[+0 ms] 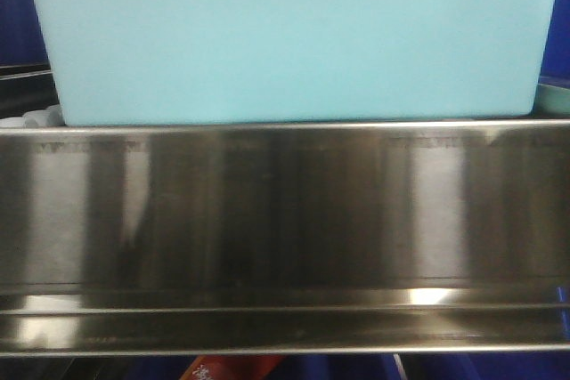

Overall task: Fetch blue bin and place on conveyor start
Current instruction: 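Position both grippers on opposite sides of the light-blue bin on the shelf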

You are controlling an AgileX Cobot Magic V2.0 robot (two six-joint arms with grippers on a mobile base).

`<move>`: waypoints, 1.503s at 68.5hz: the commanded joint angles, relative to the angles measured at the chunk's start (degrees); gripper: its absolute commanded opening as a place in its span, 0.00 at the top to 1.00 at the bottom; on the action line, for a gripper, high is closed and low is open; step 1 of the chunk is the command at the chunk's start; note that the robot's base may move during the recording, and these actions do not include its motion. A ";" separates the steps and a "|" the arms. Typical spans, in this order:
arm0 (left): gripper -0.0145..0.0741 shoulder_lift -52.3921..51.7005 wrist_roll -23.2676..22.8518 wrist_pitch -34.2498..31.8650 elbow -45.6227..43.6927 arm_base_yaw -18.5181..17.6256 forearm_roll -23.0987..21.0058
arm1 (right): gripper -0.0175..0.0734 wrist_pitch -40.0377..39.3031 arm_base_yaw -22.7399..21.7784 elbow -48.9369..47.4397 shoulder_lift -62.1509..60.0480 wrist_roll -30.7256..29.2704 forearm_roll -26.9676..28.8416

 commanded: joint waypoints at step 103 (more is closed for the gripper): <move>0.34 9.80 0.06 18.79 -31.67 -7.44 1.94 | 0.18 20.62 -0.05 -33.04 13.77 -0.53 0.82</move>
